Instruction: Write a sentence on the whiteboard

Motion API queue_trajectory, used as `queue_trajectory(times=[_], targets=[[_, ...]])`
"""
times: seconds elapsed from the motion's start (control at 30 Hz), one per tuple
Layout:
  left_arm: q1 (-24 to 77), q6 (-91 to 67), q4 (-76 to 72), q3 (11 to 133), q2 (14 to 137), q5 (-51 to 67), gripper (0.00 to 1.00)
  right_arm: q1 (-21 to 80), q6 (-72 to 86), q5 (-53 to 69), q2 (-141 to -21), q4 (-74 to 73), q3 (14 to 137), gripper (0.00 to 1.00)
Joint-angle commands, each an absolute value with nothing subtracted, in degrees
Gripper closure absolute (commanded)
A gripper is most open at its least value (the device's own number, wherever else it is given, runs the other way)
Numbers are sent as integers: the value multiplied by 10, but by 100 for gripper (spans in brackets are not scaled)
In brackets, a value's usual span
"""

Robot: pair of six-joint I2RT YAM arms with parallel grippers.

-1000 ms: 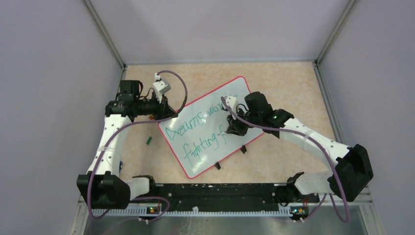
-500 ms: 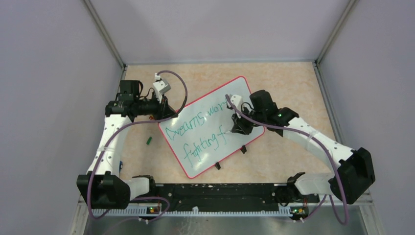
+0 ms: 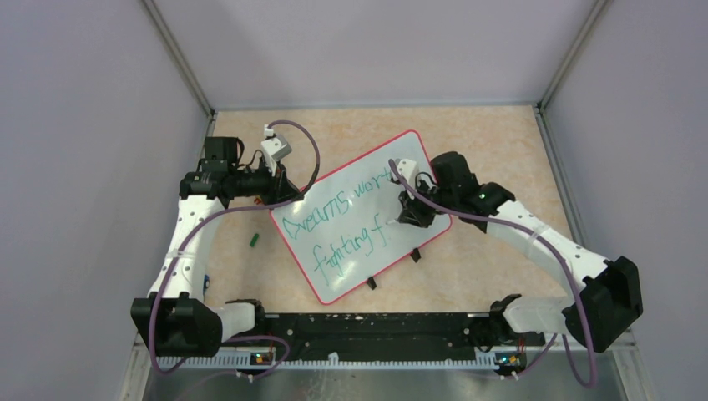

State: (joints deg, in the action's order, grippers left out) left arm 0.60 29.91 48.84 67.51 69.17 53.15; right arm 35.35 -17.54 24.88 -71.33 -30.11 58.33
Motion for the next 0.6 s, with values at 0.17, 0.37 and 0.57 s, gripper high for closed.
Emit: queue_trajectory(times=[0.17, 0.37, 0.57], targets=[[19, 314, 487, 669, 694, 539, 100, 342, -183, 239, -718, -280, 618, 100], [19, 314, 487, 669, 692, 538, 100, 342, -182, 234, -727, -274, 622, 100], [18, 315, 487, 669, 692, 536, 100, 342, -177, 244, -744, -268, 632, 100]])
